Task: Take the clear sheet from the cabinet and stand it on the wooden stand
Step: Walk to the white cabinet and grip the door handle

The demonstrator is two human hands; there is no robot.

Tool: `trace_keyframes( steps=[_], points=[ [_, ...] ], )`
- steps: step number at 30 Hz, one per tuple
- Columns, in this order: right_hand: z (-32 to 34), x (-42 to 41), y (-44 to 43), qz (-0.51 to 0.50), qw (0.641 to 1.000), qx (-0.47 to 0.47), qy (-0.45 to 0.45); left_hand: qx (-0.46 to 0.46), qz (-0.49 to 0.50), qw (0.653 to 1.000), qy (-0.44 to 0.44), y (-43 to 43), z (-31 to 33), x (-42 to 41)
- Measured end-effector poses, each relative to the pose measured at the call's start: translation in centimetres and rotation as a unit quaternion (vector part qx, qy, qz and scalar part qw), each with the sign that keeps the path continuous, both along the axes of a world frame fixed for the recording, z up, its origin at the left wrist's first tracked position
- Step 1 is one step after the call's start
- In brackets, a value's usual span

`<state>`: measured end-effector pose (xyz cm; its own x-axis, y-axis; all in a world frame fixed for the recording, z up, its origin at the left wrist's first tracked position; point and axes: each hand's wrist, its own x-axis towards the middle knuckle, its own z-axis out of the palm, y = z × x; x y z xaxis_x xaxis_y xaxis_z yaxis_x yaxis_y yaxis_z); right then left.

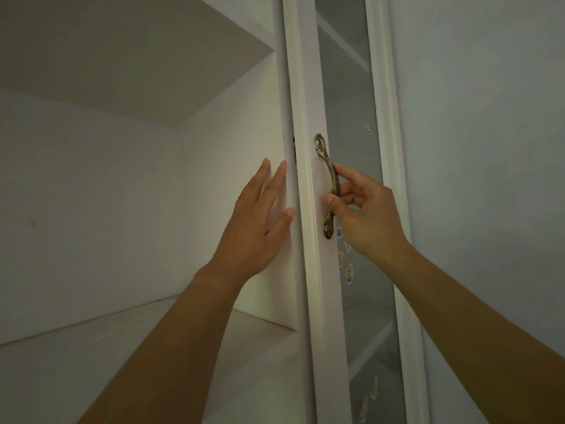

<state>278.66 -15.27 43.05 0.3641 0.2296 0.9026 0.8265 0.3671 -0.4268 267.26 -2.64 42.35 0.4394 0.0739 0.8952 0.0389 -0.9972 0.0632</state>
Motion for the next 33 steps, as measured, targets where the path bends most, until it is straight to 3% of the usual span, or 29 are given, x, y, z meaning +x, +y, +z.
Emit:
trace_keyframes(
  steps=[33],
  points=[
    [0.0,0.5,-0.4,0.003,1.0,0.014,-0.01,0.001,-0.012,1.0,-0.011,0.0,-0.2,0.4]
  ],
)
